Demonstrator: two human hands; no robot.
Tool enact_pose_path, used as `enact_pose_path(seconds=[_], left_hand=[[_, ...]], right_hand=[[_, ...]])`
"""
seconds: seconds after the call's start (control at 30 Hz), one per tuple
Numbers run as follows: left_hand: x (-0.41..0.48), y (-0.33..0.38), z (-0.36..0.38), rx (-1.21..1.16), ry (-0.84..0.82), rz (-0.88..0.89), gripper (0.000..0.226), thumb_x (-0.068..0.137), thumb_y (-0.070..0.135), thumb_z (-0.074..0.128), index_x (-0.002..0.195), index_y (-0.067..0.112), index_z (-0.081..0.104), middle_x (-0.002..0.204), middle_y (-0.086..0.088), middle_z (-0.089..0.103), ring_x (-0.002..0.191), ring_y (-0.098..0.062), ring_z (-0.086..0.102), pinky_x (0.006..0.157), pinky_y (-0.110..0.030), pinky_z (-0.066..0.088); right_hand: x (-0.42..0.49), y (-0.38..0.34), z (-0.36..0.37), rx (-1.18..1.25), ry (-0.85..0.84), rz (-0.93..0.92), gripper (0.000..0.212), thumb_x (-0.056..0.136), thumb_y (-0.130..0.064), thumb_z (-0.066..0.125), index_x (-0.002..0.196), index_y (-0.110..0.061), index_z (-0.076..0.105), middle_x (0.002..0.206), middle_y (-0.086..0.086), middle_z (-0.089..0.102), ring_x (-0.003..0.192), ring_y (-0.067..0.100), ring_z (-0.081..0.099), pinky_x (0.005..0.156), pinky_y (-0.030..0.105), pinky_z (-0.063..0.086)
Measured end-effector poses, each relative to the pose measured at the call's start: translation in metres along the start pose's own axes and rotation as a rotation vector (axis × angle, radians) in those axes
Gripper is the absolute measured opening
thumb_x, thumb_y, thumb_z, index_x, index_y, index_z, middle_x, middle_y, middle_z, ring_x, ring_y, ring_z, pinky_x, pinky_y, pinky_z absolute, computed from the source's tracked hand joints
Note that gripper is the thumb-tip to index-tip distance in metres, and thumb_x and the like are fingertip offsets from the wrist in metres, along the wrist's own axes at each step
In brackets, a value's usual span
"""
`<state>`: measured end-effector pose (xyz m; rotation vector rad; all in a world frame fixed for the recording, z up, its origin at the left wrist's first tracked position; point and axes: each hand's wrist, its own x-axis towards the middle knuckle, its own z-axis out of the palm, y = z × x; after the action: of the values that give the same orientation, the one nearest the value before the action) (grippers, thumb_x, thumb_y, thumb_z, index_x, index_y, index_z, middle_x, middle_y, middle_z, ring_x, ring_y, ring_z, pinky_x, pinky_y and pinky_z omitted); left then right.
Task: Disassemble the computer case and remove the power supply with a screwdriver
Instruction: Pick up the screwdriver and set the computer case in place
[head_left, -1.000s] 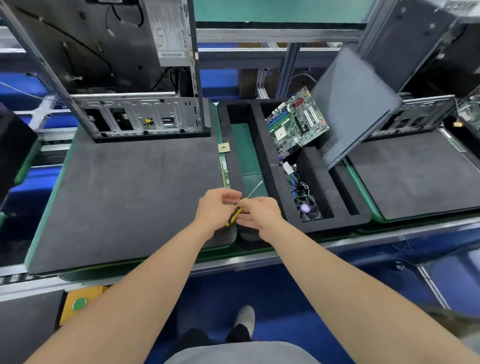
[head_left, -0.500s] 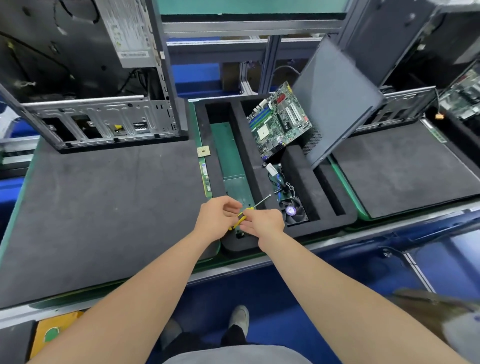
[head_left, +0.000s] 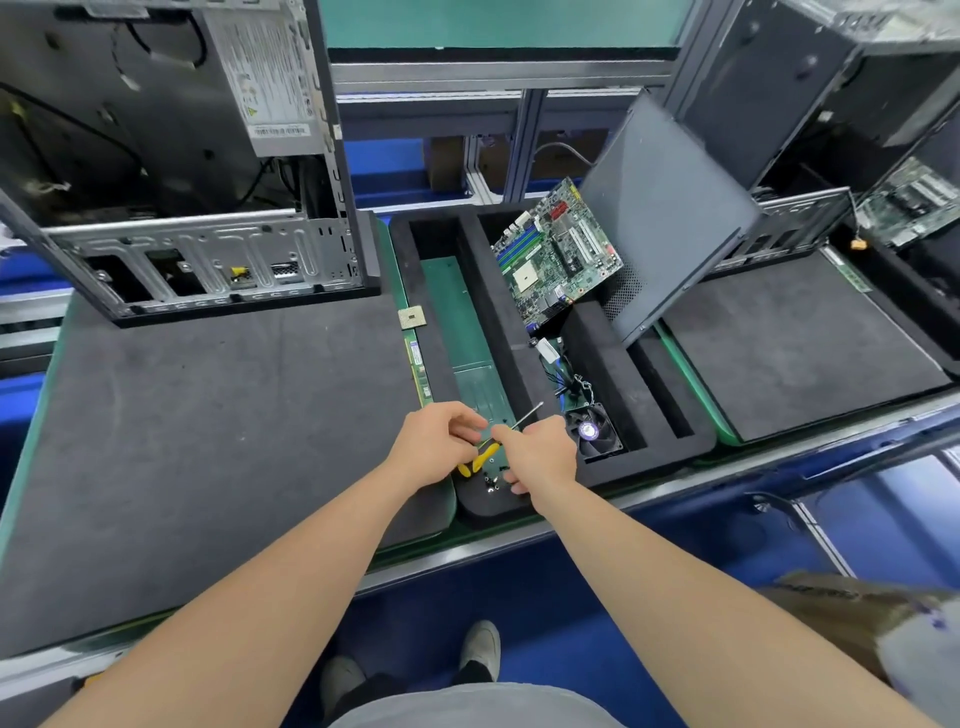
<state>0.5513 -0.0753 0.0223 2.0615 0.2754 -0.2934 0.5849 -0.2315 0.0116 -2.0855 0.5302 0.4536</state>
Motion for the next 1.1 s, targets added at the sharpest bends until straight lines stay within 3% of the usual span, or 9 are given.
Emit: enact_pose_path(seconds=[0.1, 0.2, 0.33, 0.6, 0.7, 0.77, 0.87, 1.0, 1.1], left_hand=[[-0.003, -0.003, -0.01, 0.016, 0.004, 0.017, 0.036, 0.08, 0.0, 0.074, 0.108, 0.022, 0.075, 0.094, 0.007, 0.077, 0.087, -0.001, 0.07, 0.083, -0.02, 0.057], [-0.008, -0.007, -0.025, 0.044, 0.057, 0.033, 0.03, 0.084, 0.004, 0.071, 0.105, 0.024, 0.076, 0.094, 0.011, 0.076, 0.083, 0.009, 0.067, 0.07, -0.004, 0.048], [-0.017, -0.014, -0.062, 0.054, 0.159, 0.04, 0.027, 0.087, 0.007, 0.067, 0.104, 0.025, 0.077, 0.099, 0.012, 0.076, 0.089, 0.006, 0.066, 0.074, -0.002, 0.044], [-0.048, -0.042, -0.179, -0.04, 0.507, 0.0, 0.025, 0.091, 0.009, 0.062, 0.103, 0.025, 0.077, 0.1, 0.012, 0.074, 0.092, -0.002, 0.066, 0.09, -0.02, 0.05], [-0.055, -0.053, -0.222, -0.063, 0.645, -0.039, 0.02, 0.092, 0.016, 0.061, 0.101, 0.027, 0.076, 0.099, 0.012, 0.073, 0.096, -0.007, 0.065, 0.096, -0.033, 0.052], [-0.056, -0.059, -0.246, -0.082, 0.736, -0.094, 0.017, 0.09, 0.022, 0.062, 0.099, 0.031, 0.074, 0.098, 0.016, 0.071, 0.1, -0.011, 0.063, 0.1, -0.041, 0.048], [-0.05, -0.068, -0.274, -0.12, 0.865, -0.174, 0.011, 0.088, 0.032, 0.064, 0.099, 0.032, 0.064, 0.098, 0.017, 0.065, 0.097, -0.011, 0.059, 0.096, -0.043, 0.037], [-0.029, -0.077, -0.303, -0.17, 0.976, -0.227, 0.04, 0.084, 0.036, 0.071, 0.114, 0.024, 0.047, 0.12, 0.0, 0.051, 0.09, -0.017, 0.057, 0.102, -0.051, 0.039], [-0.007, -0.08, -0.322, -0.203, 1.046, -0.286, 0.059, 0.083, 0.043, 0.07, 0.128, 0.022, 0.037, 0.133, -0.004, 0.042, 0.105, -0.03, 0.057, 0.105, -0.055, 0.038]], right_hand=[[-0.003, -0.006, 0.006, -0.065, 0.062, -0.04, 0.032, 0.089, -0.043, 0.073, 0.097, -0.021, 0.052, 0.096, 0.005, 0.066, 0.082, 0.029, 0.072, 0.076, 0.048, 0.063], [-0.009, -0.022, 0.015, -0.108, 0.119, -0.105, 0.025, 0.089, -0.046, 0.068, 0.092, -0.025, 0.054, 0.092, -0.002, 0.063, 0.079, 0.019, 0.062, 0.071, 0.038, 0.052], [-0.021, -0.055, 0.036, -0.107, 0.133, -0.204, 0.022, 0.091, -0.048, 0.064, 0.09, -0.027, 0.059, 0.088, -0.008, 0.065, 0.075, 0.01, 0.057, 0.063, 0.033, 0.04], [-0.06, -0.147, 0.101, 0.001, 0.084, -0.371, 0.015, 0.089, -0.043, 0.065, 0.092, -0.029, 0.066, 0.091, -0.013, 0.067, 0.088, 0.018, 0.062, 0.074, 0.034, 0.05], [-0.07, -0.179, 0.124, 0.113, 0.054, -0.456, 0.012, 0.09, -0.039, 0.069, 0.095, -0.027, 0.069, 0.092, -0.015, 0.069, 0.088, 0.007, 0.062, 0.063, 0.026, 0.042], [-0.071, -0.196, 0.136, 0.171, 0.042, -0.509, 0.011, 0.091, -0.035, 0.072, 0.098, -0.026, 0.07, 0.094, -0.014, 0.07, 0.086, -0.004, 0.06, 0.062, 0.016, 0.037], [-0.066, -0.22, 0.149, 0.229, 0.025, -0.555, 0.017, 0.091, -0.029, 0.073, 0.107, -0.024, 0.068, 0.105, -0.008, 0.069, 0.093, 0.002, 0.061, 0.069, 0.015, 0.04], [-0.044, -0.245, 0.159, 0.238, 0.056, -0.586, 0.035, 0.091, -0.031, 0.075, 0.12, -0.023, 0.057, 0.119, 0.0, 0.059, 0.097, 0.009, 0.057, 0.071, 0.027, 0.042], [-0.023, -0.259, 0.167, 0.253, 0.055, -0.581, 0.045, 0.092, -0.032, 0.076, 0.127, -0.023, 0.05, 0.126, 0.0, 0.049, 0.1, 0.012, 0.054, 0.078, 0.028, 0.041]])
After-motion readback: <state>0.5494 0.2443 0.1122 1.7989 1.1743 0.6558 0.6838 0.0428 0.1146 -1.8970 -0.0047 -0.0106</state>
